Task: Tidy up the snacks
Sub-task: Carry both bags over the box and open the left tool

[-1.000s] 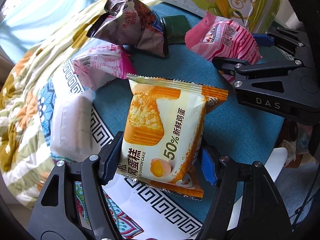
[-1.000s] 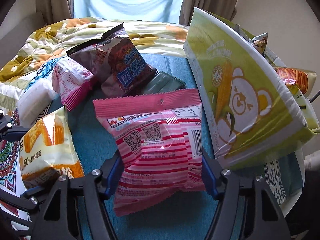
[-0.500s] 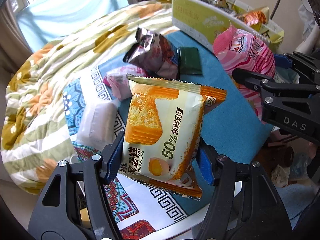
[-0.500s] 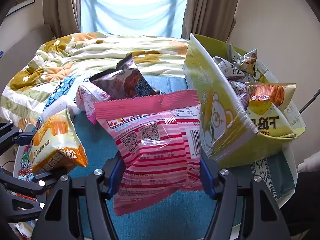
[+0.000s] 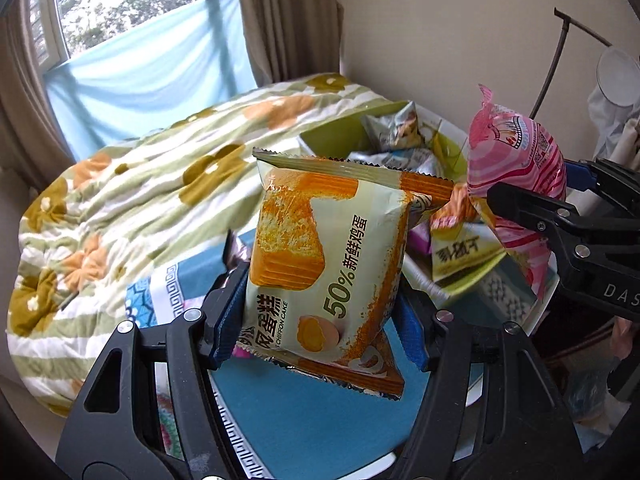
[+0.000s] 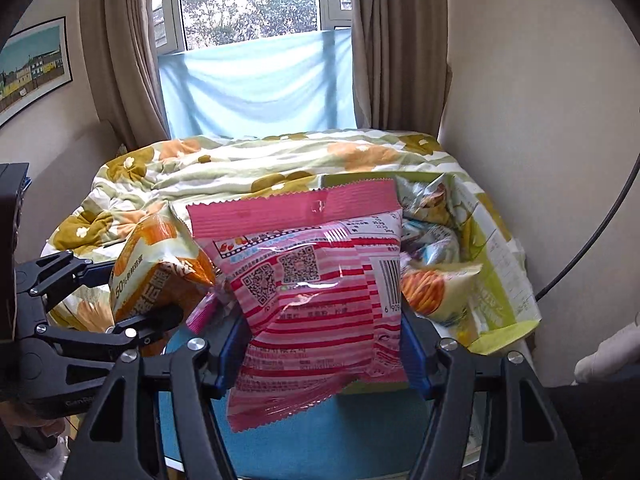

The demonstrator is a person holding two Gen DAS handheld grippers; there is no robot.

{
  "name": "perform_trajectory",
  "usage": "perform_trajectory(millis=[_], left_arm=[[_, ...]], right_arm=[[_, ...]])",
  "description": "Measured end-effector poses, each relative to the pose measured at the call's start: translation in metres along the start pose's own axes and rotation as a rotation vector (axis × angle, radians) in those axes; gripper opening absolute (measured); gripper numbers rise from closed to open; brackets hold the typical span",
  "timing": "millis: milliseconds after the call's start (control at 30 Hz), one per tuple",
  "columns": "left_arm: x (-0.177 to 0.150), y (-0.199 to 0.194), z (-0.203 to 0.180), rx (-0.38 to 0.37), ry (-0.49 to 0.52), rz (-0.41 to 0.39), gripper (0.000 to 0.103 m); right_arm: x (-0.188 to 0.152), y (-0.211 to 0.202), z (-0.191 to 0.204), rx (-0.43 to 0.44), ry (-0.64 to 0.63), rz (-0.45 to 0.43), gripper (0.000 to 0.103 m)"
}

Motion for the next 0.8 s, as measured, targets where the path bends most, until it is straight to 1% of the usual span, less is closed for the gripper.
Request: perform_trajectory(millis=[167, 300, 367, 500, 567, 600, 633, 667, 700, 800], left_arm=[[0.045, 0.044, -0.034, -0.005, -0.06, -0.022, 0.062], [0.074, 0.089, -0.047, 0.001, -0.126, -0.009, 0.062], [0.084, 0.109, -0.051, 0.01, -0.153, -0.001, 0.062], [0.091, 0.141, -0.051, 0.064, -0.188, 0.03, 0.064], [0.089, 0.15, -0.051, 0.103, -0.194, 0.051, 0.072], [0.086, 0.15, -0.05, 0.123, -0.196, 0.055, 0.083], [0.086, 0.151, -0.05, 0.137, -0.198, 0.051, 0.096], [0.084, 0.15, -0.051, 0.144, -0.199, 0.041, 0.1], [0.082, 0.149, -0.051, 0.148, -0.205, 0.034, 0.102], [0.071, 0.139, -0.048, 0.173, -0.25, 0.041, 0.102]], right_arm=[[0.027, 0.015, -0.056, -0.004, 0.003, -0.032, 0.061], [0.039, 0.038, -0.088, 0.007, -0.011, -0.029, 0.061], [0.043, 0.051, -0.101, 0.019, -0.015, -0.022, 0.061], [0.05, 0.076, -0.124, 0.05, -0.023, 0.002, 0.061], [0.053, 0.087, -0.13, 0.069, -0.027, 0.012, 0.061], [0.055, 0.092, -0.133, 0.076, -0.03, 0.016, 0.061], [0.056, 0.097, -0.134, 0.084, -0.033, 0.019, 0.061], [0.057, 0.1, -0.135, 0.093, -0.034, 0.021, 0.061], [0.057, 0.103, -0.136, 0.102, -0.035, 0.023, 0.061], [0.056, 0.112, -0.136, 0.127, -0.04, 0.032, 0.061]])
Point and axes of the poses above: each gripper's, at about its wrist camera, not at the fingertips, and y roughly the way its jaws point, z to its left, x to its top, the point moved 6 cm from there along y, roughly the way its jaws point, and after that the axes turned 14 degrees about -x, right-handed, at the moved point
